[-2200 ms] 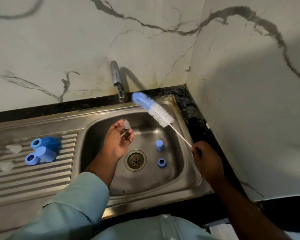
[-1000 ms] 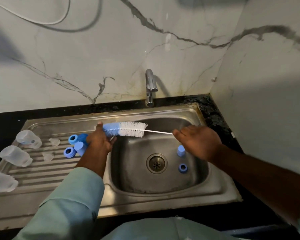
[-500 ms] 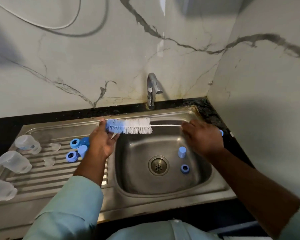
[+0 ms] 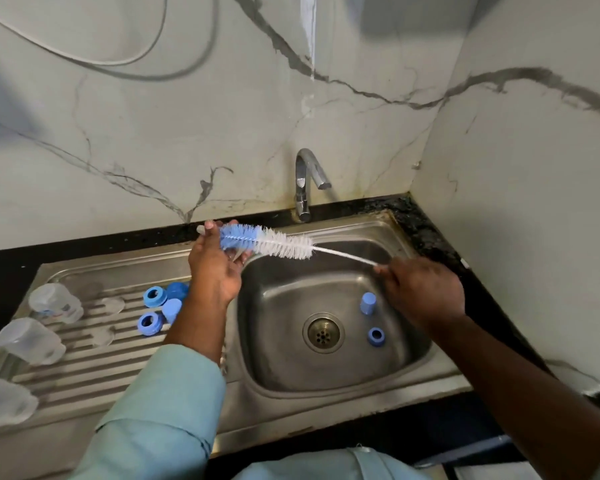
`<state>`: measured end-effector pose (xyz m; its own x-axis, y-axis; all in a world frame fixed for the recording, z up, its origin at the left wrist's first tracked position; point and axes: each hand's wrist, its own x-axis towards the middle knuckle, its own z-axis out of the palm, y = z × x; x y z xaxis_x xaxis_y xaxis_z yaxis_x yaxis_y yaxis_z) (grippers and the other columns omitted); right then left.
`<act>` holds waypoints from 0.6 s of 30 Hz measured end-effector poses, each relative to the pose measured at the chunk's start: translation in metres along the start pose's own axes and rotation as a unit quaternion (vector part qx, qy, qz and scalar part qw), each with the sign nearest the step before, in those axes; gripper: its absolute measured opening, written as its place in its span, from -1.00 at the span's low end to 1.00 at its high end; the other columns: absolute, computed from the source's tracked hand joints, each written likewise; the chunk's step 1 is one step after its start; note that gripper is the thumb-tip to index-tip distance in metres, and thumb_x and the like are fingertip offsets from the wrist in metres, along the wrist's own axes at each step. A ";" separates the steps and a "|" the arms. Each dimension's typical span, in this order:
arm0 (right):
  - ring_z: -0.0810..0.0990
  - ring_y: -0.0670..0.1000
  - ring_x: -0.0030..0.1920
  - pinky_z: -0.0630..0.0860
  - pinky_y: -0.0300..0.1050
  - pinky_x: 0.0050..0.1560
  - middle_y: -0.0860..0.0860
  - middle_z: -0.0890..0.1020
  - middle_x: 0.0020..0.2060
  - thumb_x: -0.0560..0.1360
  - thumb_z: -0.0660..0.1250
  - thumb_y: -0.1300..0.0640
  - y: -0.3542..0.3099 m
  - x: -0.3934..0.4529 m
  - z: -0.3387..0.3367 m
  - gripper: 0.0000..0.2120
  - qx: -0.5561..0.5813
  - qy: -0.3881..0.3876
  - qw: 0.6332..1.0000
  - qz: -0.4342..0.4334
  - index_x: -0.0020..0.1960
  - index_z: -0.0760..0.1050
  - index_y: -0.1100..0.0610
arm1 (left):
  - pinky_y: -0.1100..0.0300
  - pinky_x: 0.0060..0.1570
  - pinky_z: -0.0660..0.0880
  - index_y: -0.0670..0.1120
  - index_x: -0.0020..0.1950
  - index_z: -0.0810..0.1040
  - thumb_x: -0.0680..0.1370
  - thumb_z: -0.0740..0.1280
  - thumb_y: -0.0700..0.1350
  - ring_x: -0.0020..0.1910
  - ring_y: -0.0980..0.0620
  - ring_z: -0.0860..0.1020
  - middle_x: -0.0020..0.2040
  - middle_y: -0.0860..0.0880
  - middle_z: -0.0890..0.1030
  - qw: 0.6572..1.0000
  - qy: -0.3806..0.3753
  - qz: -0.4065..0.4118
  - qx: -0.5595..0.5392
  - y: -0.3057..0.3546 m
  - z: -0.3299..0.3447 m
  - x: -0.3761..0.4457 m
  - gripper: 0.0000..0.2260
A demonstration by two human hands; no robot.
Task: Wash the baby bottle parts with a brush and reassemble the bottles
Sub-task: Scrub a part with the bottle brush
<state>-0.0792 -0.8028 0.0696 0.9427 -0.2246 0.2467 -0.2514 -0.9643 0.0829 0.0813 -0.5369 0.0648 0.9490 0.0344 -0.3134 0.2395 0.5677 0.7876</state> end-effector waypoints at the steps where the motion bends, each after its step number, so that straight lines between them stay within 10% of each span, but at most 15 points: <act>1: 0.62 0.12 -0.19 0.43 -0.12 -0.25 0.03 0.64 -0.27 0.56 0.06 -0.24 0.001 -0.003 -0.002 -0.55 0.029 -0.056 0.997 -0.033 -0.16 0.51 0.06 | 0.01 -0.11 0.58 -0.03 0.01 0.51 0.60 0.27 0.06 -0.04 -0.06 0.65 -0.01 -0.03 0.69 0.999 -0.038 -0.021 0.019 0.004 -0.005 0.003 -0.83; 3: 0.55 0.06 -0.37 0.34 -0.17 -0.33 0.02 0.56 -0.43 0.49 0.14 -0.32 0.009 -0.005 -0.013 -0.49 0.263 -0.253 0.929 -0.064 -0.29 0.54 0.08 | -0.09 -0.11 0.61 -0.05 0.03 0.52 0.55 0.25 0.11 0.07 -0.10 0.64 0.12 -0.05 0.66 0.988 -0.139 -0.061 0.043 0.011 -0.022 0.011 -0.75; 6: 0.19 -0.01 -0.60 0.13 -0.25 -0.53 0.06 0.28 -0.59 0.35 0.43 -0.24 0.029 0.002 -0.026 -0.50 0.570 -0.395 0.719 0.044 -0.33 0.55 0.23 | -0.24 0.04 0.58 -0.06 0.05 0.65 0.51 0.19 0.14 0.14 -0.10 0.64 0.15 -0.07 0.67 0.965 -0.242 -0.097 0.010 0.014 -0.033 0.012 -0.63; 11: 0.54 -0.06 -0.33 0.42 -0.21 -0.33 -0.14 0.60 -0.37 0.44 0.43 -0.05 0.042 0.020 -0.016 -0.87 0.328 -0.075 0.942 -0.002 -0.17 0.64 -0.01 | -0.15 0.15 0.53 -0.05 0.14 0.58 0.47 0.30 0.17 0.08 -0.10 0.66 0.05 -0.08 0.70 0.978 -0.138 -0.111 0.112 0.006 -0.024 0.013 -0.61; 14: 0.54 0.06 -0.31 0.37 -0.17 -0.32 0.00 0.59 -0.34 0.57 0.16 -0.10 0.038 0.018 -0.004 -0.67 0.107 0.090 0.981 -0.137 -0.17 0.60 0.03 | -0.06 0.09 0.55 -0.05 0.12 0.56 0.55 0.31 0.18 0.05 -0.09 0.66 0.06 -0.13 0.69 0.984 -0.015 -0.109 0.138 -0.006 -0.016 0.013 -0.67; 16: 0.51 0.03 -0.37 0.33 -0.18 -0.38 0.02 0.56 -0.40 0.59 0.20 -0.07 0.023 0.015 -0.008 -0.66 0.214 -0.015 0.973 -0.089 -0.24 0.57 0.08 | -0.10 0.15 0.53 -0.07 0.10 0.55 0.59 0.27 0.13 0.09 -0.11 0.63 0.11 -0.15 0.66 0.993 -0.043 -0.106 0.034 -0.009 -0.015 0.014 -0.71; 18: 0.40 -0.04 -0.51 0.25 -0.22 -0.47 0.00 0.47 -0.50 0.57 0.26 -0.03 0.016 0.011 -0.011 -0.65 0.446 -0.286 0.848 0.011 -0.32 0.56 0.10 | -0.11 0.12 0.53 -0.05 -0.03 0.57 0.57 0.27 0.07 0.11 -0.09 0.60 0.15 -0.13 0.64 0.985 -0.117 -0.113 -0.055 -0.007 -0.016 0.012 -0.80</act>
<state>-0.0756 -0.8194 0.0838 0.9563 -0.0291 -0.2911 -0.2447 -0.6249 -0.7414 0.0875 -0.5271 0.0468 0.8988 -0.2855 -0.3327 0.4378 0.6257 0.6457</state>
